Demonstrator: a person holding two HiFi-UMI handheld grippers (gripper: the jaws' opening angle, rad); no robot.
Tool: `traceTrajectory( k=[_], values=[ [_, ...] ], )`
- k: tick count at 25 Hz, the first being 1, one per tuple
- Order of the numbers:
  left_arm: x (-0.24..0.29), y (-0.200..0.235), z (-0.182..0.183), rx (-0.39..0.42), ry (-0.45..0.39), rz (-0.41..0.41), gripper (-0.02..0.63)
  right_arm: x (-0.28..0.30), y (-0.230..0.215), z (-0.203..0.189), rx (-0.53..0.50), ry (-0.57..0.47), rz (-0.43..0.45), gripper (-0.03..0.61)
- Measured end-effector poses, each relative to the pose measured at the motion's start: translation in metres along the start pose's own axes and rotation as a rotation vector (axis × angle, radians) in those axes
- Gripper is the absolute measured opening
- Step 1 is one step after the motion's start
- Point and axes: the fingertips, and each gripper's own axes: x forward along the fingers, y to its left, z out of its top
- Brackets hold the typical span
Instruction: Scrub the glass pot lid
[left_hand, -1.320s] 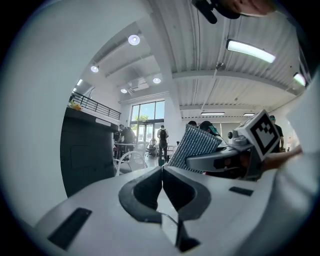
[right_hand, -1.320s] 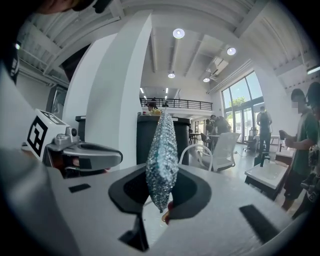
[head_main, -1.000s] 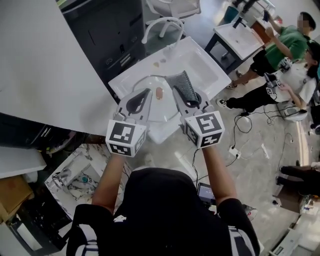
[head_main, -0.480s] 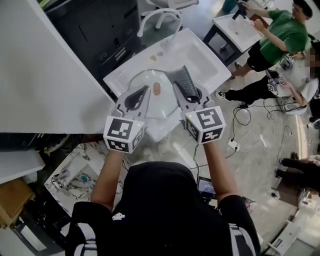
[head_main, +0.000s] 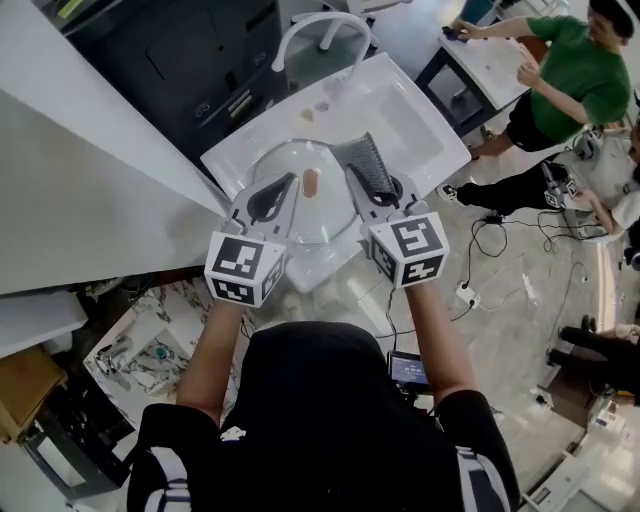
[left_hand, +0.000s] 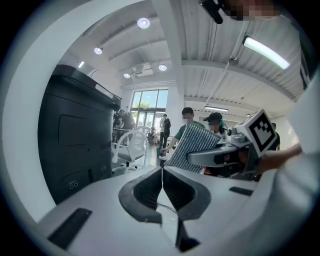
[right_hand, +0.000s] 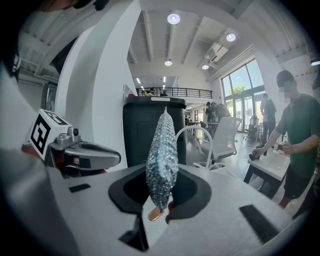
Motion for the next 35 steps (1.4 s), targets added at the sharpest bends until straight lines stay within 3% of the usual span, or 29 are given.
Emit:
traceTrajectory(
  k=[12,22,31,35],
  values=[
    [0.039,0.018,-0.047,-0.086,0.127,0.047,0.006,0.040,-0.032,-0.045,0.051,0.088,0.083,0.066],
    [0.054,0.025,-0.108,-0.127,0.252,0.077,0.006,0.066,-0.043,-0.108,0.021,0.255,0.146,0.066],
    [0.058,0.036,-0.152,-0.187,0.371,0.082,0.008,0.077,-0.046,-0.155,-0.005,0.367,0.205,0.066],
    [0.059,0.034,-0.166,-0.174,0.412,0.031,0.008,0.079,-0.044,-0.168,-0.013,0.395,0.228,0.066]
  ],
)
